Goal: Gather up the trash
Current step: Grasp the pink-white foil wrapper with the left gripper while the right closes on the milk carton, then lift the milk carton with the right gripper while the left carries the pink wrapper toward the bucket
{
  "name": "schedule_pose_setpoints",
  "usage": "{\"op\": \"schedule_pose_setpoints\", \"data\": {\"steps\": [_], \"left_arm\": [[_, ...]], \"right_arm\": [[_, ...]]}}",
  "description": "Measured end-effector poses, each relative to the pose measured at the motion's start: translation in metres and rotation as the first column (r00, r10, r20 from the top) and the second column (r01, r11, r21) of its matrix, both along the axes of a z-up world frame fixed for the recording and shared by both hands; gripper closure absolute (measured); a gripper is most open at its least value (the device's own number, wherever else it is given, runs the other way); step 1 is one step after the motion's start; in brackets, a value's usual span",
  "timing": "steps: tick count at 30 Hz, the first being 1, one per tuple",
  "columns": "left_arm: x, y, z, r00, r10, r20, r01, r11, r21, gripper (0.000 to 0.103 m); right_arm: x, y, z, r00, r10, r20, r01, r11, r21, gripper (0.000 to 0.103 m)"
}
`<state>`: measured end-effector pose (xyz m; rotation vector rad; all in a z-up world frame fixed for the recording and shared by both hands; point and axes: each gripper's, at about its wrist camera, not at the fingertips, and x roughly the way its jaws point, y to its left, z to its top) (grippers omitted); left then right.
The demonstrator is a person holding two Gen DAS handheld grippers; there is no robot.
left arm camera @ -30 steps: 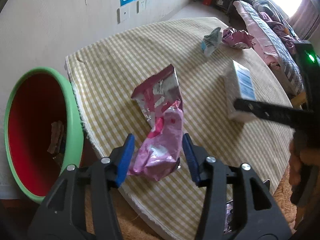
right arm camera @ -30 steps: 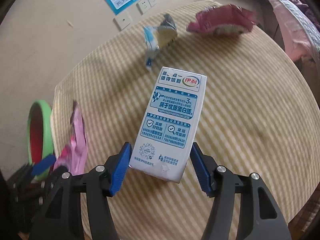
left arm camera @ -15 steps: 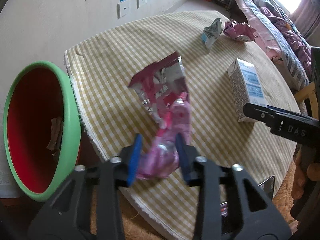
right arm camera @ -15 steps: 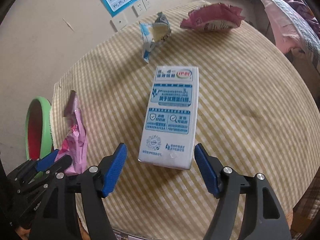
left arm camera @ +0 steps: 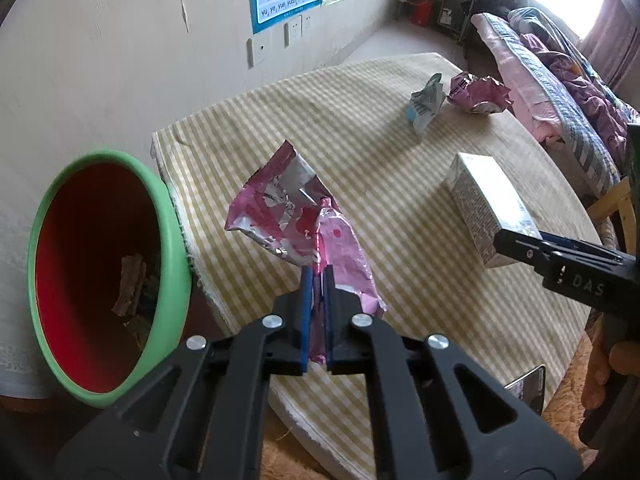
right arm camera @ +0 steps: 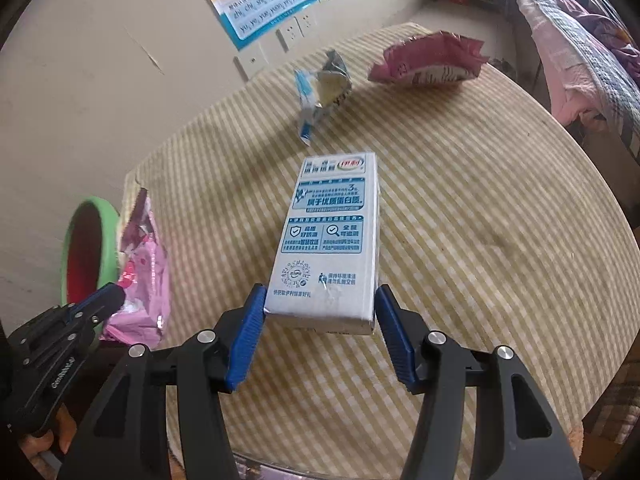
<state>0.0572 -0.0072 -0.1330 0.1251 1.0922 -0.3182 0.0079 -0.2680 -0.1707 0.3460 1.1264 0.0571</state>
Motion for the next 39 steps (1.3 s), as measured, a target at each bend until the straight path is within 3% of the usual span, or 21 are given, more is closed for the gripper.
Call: {"op": "schedule_pose_setpoints", "data": {"steps": [10, 14, 18, 21, 24, 26, 39], "left_arm": [[-0.002, 0.005, 0.012, 0.999, 0.021, 0.032, -0.021, 1.0, -0.02, 0.1], [-0.003, 0.005, 0.017, 0.999, 0.021, 0.047, -0.02, 1.0, -0.021, 0.1], [-0.005, 0.004, 0.019, 0.998, 0.016, 0.058, -0.015, 1.0, -0.012, 0.1], [-0.006, 0.004, 0.019, 0.998, 0.017, 0.06, -0.016, 1.0, -0.012, 0.1], [-0.007, 0.004, 0.022, 0.998, 0.014, 0.066, -0.013, 1.0, -0.014, 0.1], [-0.008, 0.004, 0.024, 0.997, 0.009, 0.072, -0.008, 1.0, -0.012, 0.1], [-0.008, 0.004, 0.027, 0.997, 0.01, 0.077, -0.009, 1.0, -0.023, 0.1]], "right_arm": [[-0.004, 0.005, 0.005, 1.0, 0.015, 0.008, -0.015, 1.0, 0.014, 0.049], [-0.003, 0.01, -0.013, 0.997, 0.043, -0.063, -0.043, 0.999, 0.005, 0.049], [-0.001, 0.009, -0.028, 0.992, 0.019, -0.124, -0.017, 1.0, 0.012, 0.041], [0.006, 0.016, -0.025, 0.993, 0.033, -0.11, -0.038, 0.998, -0.044, 0.033], [0.014, 0.022, -0.03, 0.991, 0.051, -0.121, -0.059, 0.996, -0.066, 0.035], [0.014, 0.023, -0.034, 0.99, 0.055, -0.132, -0.064, 0.996, -0.066, 0.045], [0.004, 0.026, 0.001, 0.997, 0.072, -0.033, -0.071, 0.997, 0.022, 0.047]]}}
